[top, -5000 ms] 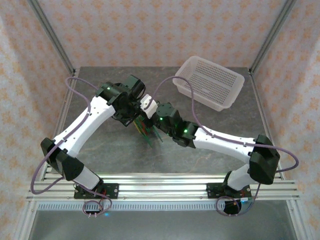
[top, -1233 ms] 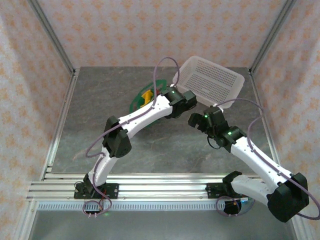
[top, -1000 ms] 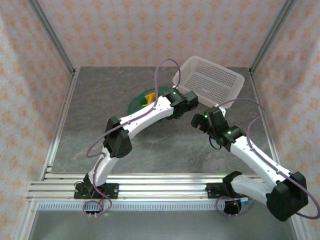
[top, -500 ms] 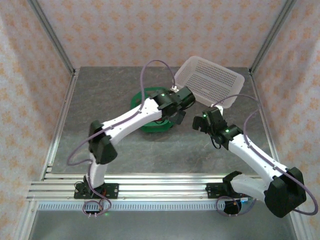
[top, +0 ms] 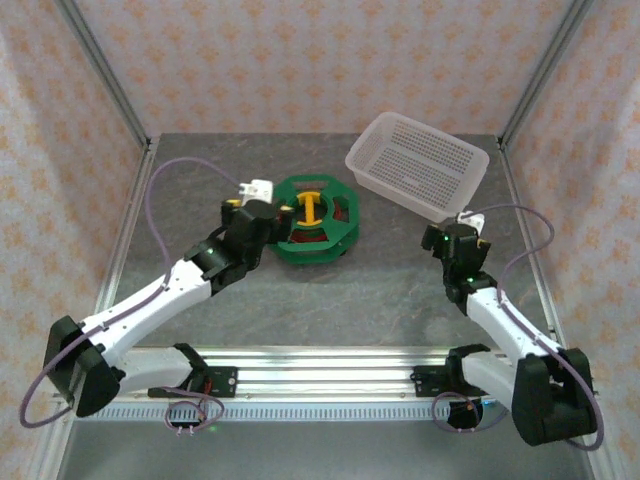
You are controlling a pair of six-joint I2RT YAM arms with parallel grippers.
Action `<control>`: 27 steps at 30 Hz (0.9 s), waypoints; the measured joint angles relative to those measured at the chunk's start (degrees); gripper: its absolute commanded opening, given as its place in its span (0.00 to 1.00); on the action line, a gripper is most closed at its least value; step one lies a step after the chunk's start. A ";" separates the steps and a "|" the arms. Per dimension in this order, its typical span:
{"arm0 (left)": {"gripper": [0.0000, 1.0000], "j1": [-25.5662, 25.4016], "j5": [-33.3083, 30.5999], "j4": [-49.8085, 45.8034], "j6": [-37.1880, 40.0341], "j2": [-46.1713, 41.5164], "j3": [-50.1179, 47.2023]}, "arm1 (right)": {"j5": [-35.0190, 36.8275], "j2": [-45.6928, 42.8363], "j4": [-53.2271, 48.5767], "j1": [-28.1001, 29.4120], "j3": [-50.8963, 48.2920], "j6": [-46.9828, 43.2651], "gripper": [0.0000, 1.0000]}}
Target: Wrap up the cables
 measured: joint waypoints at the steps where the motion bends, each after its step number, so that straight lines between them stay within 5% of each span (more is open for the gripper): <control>1: 1.00 2.60 -0.76 3.67 1.09 -0.31 -3.72 | 0.02 1.44 2.97 -0.72 -1.18 -0.33 1.00; 7: 1.00 13.07 -2.73 18.16 4.79 -0.26 -16.63 | -0.76 10.56 17.88 -2.69 -5.60 -2.99 1.00; 13: 1.00 23.85 2.01 32.72 5.51 2.36 -22.91 | -2.25 19.32 31.82 -2.75 -5.53 -6.40 1.00; 20: 1.00 26.32 6.67 49.03 11.34 10.36 -25.40 | -4.85 25.94 38.53 -2.97 -4.98 -8.44 1.00; 27: 1.00 28.30 7.06 47.36 11.96 11.58 -21.51 | -8.24 27.08 37.48 -4.90 -1.92 -8.66 1.00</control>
